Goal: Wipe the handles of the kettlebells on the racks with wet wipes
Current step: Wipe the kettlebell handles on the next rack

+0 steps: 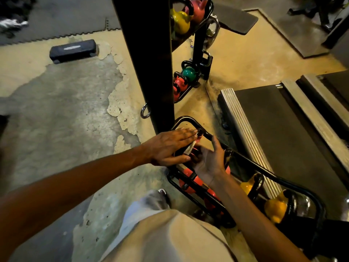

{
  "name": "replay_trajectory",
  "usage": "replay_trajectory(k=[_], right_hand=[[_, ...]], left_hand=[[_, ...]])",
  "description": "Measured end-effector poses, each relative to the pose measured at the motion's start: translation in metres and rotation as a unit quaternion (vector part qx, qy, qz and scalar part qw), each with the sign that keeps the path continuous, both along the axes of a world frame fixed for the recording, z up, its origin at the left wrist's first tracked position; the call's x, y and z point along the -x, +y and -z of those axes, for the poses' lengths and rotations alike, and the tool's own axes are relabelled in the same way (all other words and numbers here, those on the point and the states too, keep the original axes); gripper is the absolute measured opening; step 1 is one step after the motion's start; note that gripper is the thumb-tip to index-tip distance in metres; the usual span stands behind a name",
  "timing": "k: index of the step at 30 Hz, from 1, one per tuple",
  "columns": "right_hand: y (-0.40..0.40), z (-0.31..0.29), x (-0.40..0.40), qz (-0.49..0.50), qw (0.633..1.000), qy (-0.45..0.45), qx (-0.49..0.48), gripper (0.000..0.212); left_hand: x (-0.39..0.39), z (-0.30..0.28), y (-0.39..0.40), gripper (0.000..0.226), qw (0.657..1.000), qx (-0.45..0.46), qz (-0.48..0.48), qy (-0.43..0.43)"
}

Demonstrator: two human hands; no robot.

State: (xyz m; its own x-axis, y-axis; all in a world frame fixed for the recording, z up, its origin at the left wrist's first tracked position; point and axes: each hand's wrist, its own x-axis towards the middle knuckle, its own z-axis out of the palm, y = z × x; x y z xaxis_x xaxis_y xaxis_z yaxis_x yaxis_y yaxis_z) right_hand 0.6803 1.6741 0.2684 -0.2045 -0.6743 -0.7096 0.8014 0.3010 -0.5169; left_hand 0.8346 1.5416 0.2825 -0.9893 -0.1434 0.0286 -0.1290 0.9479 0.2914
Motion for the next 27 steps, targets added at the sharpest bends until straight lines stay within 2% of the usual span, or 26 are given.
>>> replay_trajectory(k=[5, 9, 14, 19, 23, 27], right_hand=[[-0.007, 0.005, 0.006, 0.053, 0.998, 0.011, 0.017, 0.090], [-0.009, 0.005, -0.009, 0.055, 0.998, 0.042, 0.000, 0.086], [-0.024, 0.001, -0.029, 0.184, 0.980, 0.069, -0.023, 0.085], [-0.020, 0.001, -0.062, 0.202, 0.968, 0.141, -0.050, 0.068], [-0.017, 0.001, -0.073, 0.244, 0.954, 0.159, -0.066, 0.082], [-0.028, -0.010, -0.072, 0.286, 0.949, 0.122, -0.059, 0.092]], left_hand=[[0.001, 0.004, -0.013, 0.080, 1.000, -0.002, 0.022, -0.019], [0.006, 0.017, -0.026, 0.084, 0.996, 0.024, 0.085, -0.031], [0.009, 0.022, -0.044, 0.082, 0.993, 0.007, 0.121, 0.002], [0.006, 0.024, -0.054, 0.085, 0.993, -0.035, 0.112, 0.016], [0.008, 0.030, -0.058, 0.091, 0.990, -0.048, 0.130, -0.021], [0.015, 0.029, -0.060, 0.096, 0.985, -0.023, 0.163, -0.047]])
